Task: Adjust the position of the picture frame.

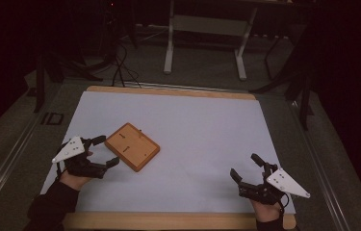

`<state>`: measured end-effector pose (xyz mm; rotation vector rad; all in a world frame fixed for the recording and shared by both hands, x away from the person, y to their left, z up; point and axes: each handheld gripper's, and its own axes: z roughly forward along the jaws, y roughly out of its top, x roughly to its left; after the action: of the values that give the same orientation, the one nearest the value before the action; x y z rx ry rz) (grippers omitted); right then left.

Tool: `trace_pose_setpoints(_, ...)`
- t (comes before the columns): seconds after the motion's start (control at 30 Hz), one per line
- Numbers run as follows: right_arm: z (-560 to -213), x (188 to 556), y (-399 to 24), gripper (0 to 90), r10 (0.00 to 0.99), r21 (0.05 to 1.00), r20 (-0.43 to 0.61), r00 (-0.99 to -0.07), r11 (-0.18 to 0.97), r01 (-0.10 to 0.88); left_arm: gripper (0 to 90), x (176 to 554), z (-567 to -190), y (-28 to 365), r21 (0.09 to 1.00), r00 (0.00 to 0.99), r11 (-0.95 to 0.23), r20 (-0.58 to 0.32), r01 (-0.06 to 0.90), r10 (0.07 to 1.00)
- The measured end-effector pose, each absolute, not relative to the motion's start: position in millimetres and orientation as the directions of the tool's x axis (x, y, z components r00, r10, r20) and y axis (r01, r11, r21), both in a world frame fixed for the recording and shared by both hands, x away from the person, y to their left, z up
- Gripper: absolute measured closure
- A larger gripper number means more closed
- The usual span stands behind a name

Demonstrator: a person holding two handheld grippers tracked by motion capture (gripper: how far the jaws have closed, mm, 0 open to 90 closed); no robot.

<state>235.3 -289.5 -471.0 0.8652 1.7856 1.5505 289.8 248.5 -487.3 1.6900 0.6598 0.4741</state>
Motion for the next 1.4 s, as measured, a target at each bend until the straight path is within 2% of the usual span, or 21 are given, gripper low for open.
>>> trace_pose_setpoints(0.33,-471.9,234.1,-289.7,10.2,0.798,0.992,-0.034,-0.601,0.102,0.080,11.6,336.1,-493.8,227.2,0.943,0.744,-0.209,-0.056,0.259,0.666)
trace_pose_setpoints(0.67,-473.7,235.7,-288.7,10.2,0.786,0.989,-0.034,-0.618,0.116,0.093,18.8,362.9,-505.1,205.7,0.902,0.722,-0.268,-0.067,0.339,0.689)
trace_pose_setpoints(0.73,-474.6,235.7,-288.0,10.2,0.781,0.988,-0.033,-0.623,0.119,0.096,25.9,367.7,-508.8,202.1,0.892,0.708,-0.275,-0.068,0.358,0.703)
trace_pose_setpoints(0.77,-474.6,235.7,-288.0,10.2,0.781,0.988,-0.033,-0.623,0.119,0.096,25.9,370.3,-510.4,200.5,0.886,0.699,-0.279,-0.069,0.371,0.712)
trace_pose_setpoints(0.83,-474.3,235.1,-288.2,10.2,0.781,0.989,-0.035,-0.624,0.119,0.093,35.7,377.1,-514.4,198.2,0.877,0.681,-0.279,-0.073,0.392,0.729)
trace_pose_setpoints(0.9,-474.4,235.2,-288.7,10.2,0.782,0.989,-0.031,-0.623,0.114,0.094,40.1,378.8,-515.5,197.3,0.877,0.673,-0.275,-0.072,0.394,0.736)
trace_pose_setpoints(0.97,-474.8,235.7,-289.0,10.2,0.781,0.989,-0.031,-0.623,0.115,0.095,42.2,384.5,-517.0,194.9,0.863,0.648,-0.283,-0.065,0.418,0.759)
trace_pose_setpoints(1.0,-474.8,235.8,-289.1,10.2,0.779,0.989,-0.030,-0.626,0.115,0.096,46.2,386.6,-517.4,193.8,0.856,0.648,-0.293,-0.063,0.426,0.759)
trace_pose_setpoints(1.07,-474.9,235.8,-289.0,10.2,0.778,0.989,-0.031,-0.627,0.117,0.096,46.5,387.2,-517.7,192.5,0.856,0.648,-0.301,-0.050,0.420,0.760)
trace_pose_setpoints(1.33,-475.9,236.7,-290.8,10.3,0.773,0.989,-0.016,-0.634,0.106,0.104,63.9,394.1,-521.1,181.3,0.830,0.658,-0.347,-0.033,0.438,0.752)
trace_pose_setpoints(1.4,-475.8,236.8,-290.9,10.2,0.773,0.988,-0.019,-0.634,0.109,0.104,63.9,396.3,-521.1,179.6,0.827,0.660,-0.354,-0.028,0.437,0.751)
